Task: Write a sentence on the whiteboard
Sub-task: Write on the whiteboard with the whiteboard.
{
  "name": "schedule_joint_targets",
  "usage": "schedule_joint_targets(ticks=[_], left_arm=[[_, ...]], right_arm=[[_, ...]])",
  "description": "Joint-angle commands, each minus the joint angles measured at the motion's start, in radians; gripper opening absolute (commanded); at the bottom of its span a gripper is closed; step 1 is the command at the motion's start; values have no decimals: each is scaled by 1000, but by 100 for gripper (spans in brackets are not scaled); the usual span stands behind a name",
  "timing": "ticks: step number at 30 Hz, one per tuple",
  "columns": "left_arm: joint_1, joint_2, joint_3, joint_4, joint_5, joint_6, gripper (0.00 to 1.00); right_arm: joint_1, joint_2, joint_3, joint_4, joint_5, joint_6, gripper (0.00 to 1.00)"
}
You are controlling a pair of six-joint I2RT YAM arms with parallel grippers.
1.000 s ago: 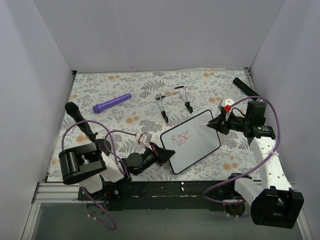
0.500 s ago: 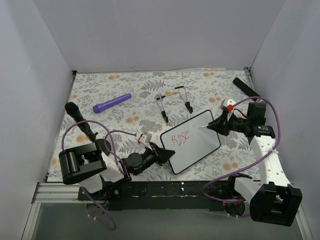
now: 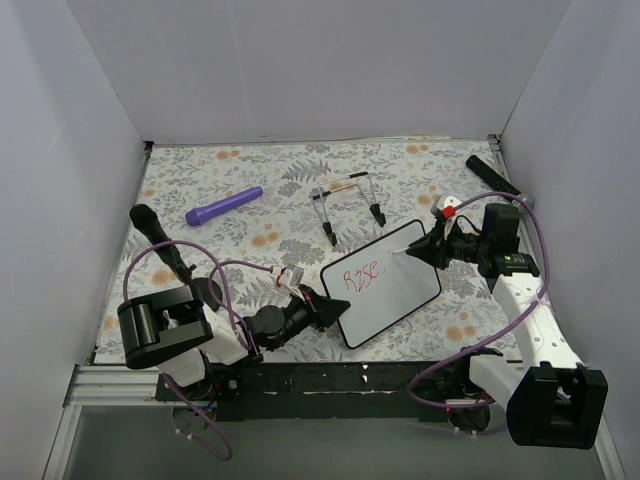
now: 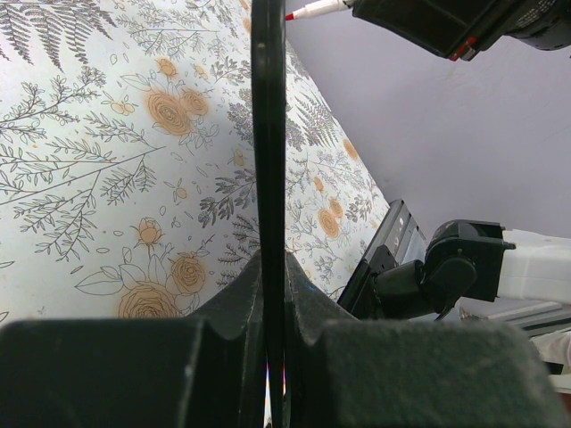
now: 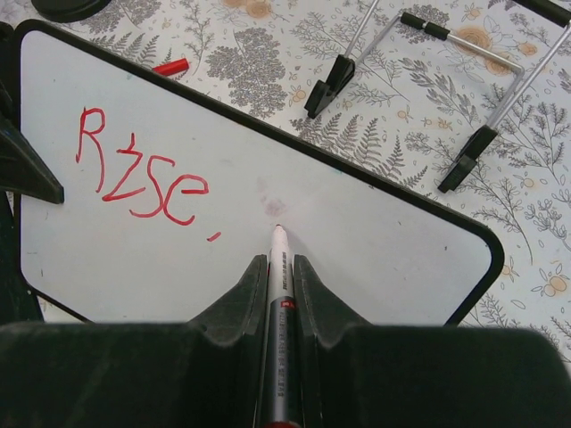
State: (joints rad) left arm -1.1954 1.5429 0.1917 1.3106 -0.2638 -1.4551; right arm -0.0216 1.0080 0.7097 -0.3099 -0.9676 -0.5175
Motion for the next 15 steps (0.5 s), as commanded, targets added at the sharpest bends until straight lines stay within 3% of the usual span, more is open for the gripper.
schedule_joint_targets(ticks=[1,15], left_arm=[[-9,0,6,108,21,27,0],[-9,8,9,118,35,27,0]], right_arm=[[20,1,-6,110,47,68,1],[77,23,-9,124,70,76,1]])
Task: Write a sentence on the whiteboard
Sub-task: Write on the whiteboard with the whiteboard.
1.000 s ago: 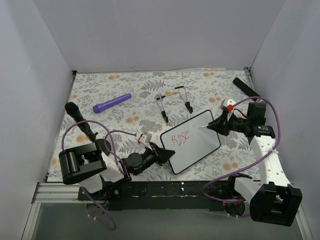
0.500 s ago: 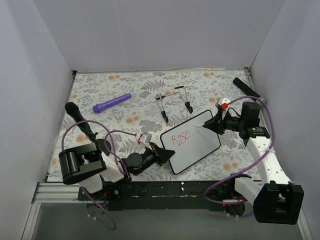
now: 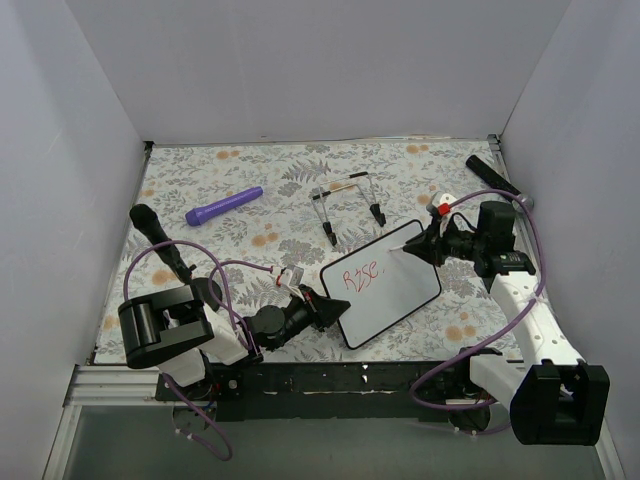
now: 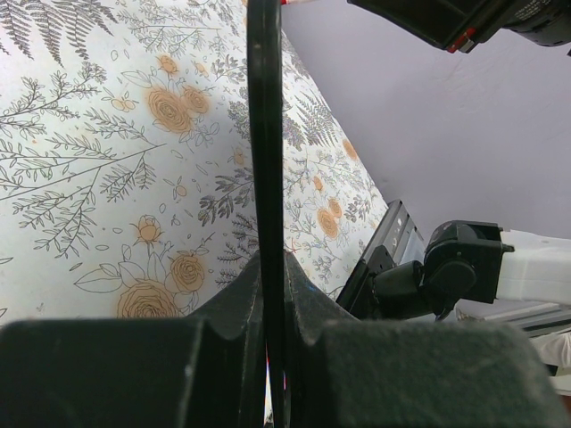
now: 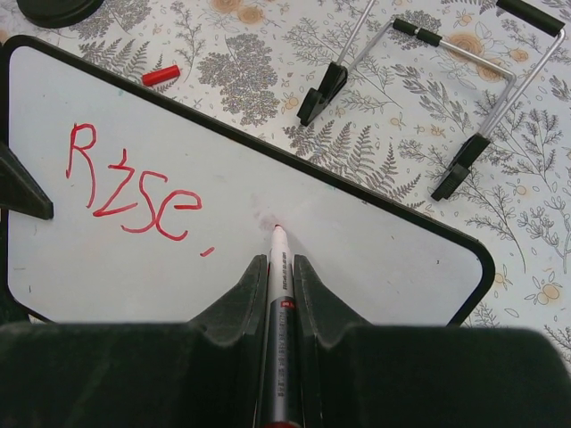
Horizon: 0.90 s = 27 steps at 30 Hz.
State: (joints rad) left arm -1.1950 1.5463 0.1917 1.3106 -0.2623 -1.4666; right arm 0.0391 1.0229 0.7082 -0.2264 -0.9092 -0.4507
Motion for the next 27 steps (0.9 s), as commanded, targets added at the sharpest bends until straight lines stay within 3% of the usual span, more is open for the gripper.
schedule_joint_targets(ticks=[1,17,27], left_arm=[[-9,6,9,118,35,40,0],[-9,1,8,115,28,38,0],[-9,1,6,118,31,37,0]], right_arm=[[21,9,-7,41,6,7,1],[31,28,8,-120,-33,-128,1],[31,17,13,-168,27,-155,1]])
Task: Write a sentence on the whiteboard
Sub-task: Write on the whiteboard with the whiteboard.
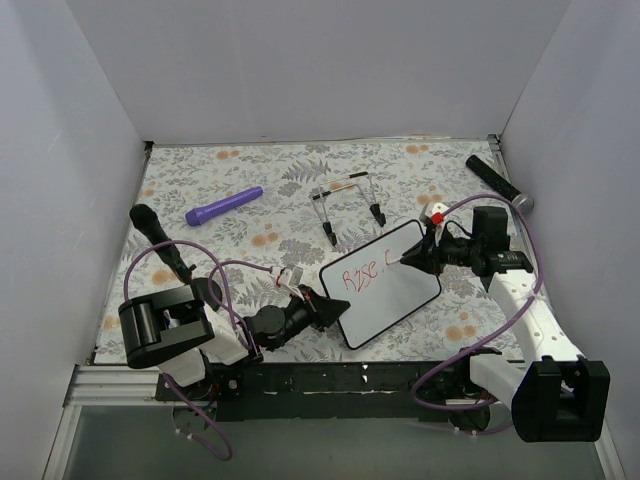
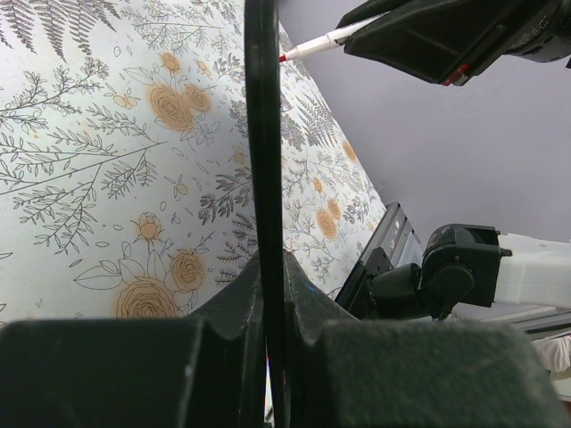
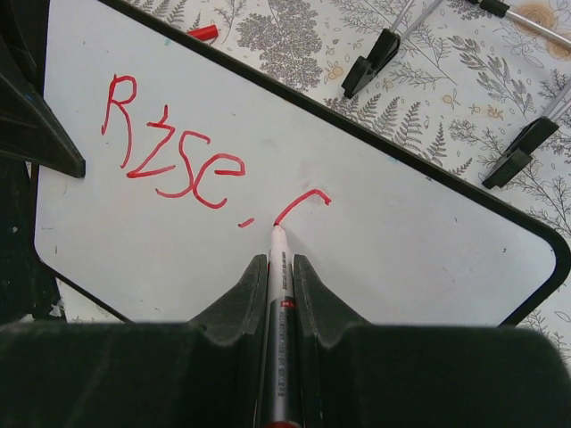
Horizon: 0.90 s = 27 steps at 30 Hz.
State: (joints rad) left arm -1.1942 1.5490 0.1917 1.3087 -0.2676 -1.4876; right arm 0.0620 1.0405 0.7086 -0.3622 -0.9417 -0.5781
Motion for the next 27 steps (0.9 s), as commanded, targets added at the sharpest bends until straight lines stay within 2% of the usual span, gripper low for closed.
schedule_joint_targets(ticks=[1,11,19,27], left_arm=[[-11,0,6,118,34,58,0],[-10,5,3,119,34,53,0],[-10,13,-8,136,30,47,0],[-10,7,-12,138,28,49,0]], right_arm=[[10,-5,12,-32,63,-26,1],[6,-43,31,31,124,14,1],[-17,-99,80,-9,69,4,1],[-45,-103,49,14,66,0,1]])
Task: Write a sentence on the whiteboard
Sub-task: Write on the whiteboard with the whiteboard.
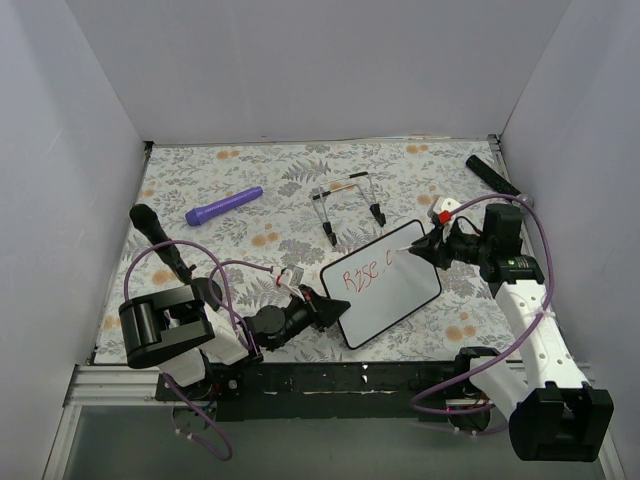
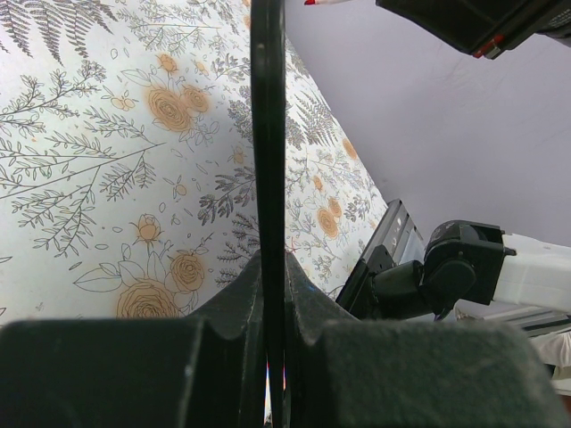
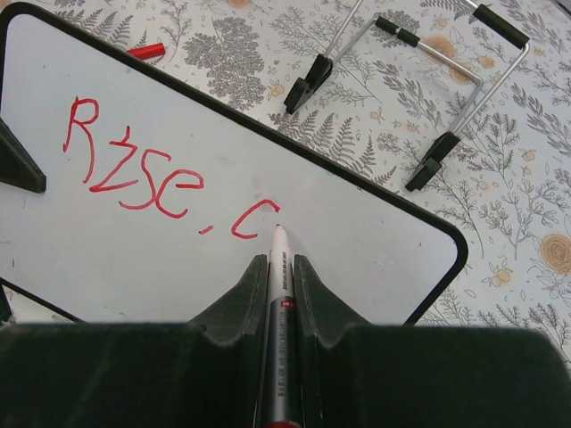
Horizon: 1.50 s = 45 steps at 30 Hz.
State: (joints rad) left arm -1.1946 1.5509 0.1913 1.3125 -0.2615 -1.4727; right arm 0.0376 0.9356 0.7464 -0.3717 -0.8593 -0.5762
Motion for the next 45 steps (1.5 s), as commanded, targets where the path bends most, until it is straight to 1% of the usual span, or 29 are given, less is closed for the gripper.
schedule_joint_targets(ticks=[1,24,30,37,39,45], left_arm=[[-10,5,-13,134,21,32,0],[-10,17,-3,137,39,35,0],[-10,20,-3,142,39,35,0],[-10,21,-4,143,39,35,0],[-10,21,-6,143,36,34,0],[-10,12,-13,146,27,34,0]], right_arm=[[-24,6,8,30,-18,-1,1],[-4,103,5,70,-46,21,1],[-2,94,13,126,-17,68,1],[-2,83,2,148,68,91,1],[-2,81,1,142,78,82,1],[-4,80,-2,53,77,21,1]])
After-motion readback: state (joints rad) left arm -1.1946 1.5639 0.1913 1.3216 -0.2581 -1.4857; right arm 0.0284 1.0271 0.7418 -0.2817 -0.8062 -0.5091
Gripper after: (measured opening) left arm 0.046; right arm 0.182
